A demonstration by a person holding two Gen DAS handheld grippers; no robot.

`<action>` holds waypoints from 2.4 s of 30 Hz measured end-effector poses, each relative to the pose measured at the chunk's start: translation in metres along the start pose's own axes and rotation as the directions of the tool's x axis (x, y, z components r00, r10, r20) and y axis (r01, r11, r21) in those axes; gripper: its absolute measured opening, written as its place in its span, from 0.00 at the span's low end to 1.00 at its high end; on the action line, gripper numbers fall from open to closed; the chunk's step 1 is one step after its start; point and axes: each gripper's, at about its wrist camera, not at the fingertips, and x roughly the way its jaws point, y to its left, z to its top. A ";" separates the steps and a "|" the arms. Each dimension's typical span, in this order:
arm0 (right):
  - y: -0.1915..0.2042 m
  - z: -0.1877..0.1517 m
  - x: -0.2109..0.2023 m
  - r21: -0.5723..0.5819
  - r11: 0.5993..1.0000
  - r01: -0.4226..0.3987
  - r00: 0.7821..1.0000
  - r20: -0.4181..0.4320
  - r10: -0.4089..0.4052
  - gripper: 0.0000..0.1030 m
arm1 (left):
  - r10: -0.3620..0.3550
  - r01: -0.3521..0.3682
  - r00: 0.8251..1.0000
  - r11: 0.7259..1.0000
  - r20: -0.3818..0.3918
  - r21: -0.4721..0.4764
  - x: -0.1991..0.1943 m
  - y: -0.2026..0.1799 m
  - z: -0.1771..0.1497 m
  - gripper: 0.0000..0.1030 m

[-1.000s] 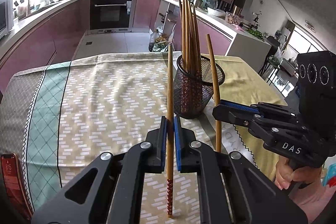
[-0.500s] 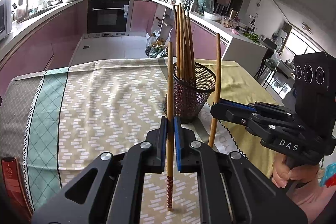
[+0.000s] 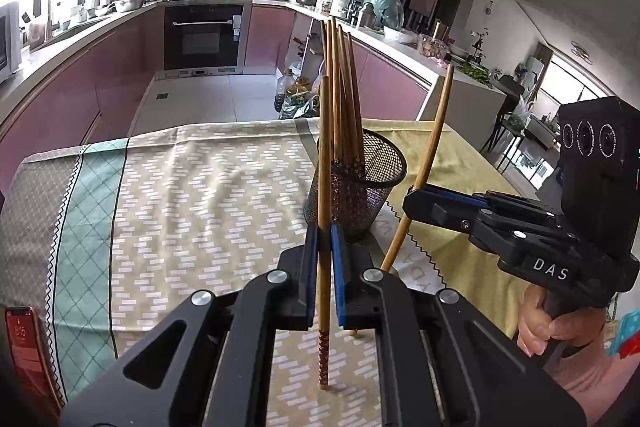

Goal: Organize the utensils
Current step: 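Carry the right tool's chopstick into the mesh cup while the left tool inserts its own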

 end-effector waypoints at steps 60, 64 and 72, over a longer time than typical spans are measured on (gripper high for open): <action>-0.008 0.060 -0.038 -0.090 0.994 0.057 0.986 0.159 -0.042 0.06 | -0.097 0.086 0.986 0.993 0.139 0.084 -0.029 -0.025 0.070 0.07; -0.009 0.062 -0.039 -0.093 0.994 0.058 0.985 0.165 -0.042 0.06 | -0.100 0.087 0.984 0.992 0.150 0.090 -0.032 -0.028 0.075 0.07; -0.010 0.068 -0.043 -0.095 0.994 0.061 0.983 0.177 -0.044 0.06 | -0.105 0.089 0.980 0.991 0.171 0.097 -0.034 -0.032 0.084 0.07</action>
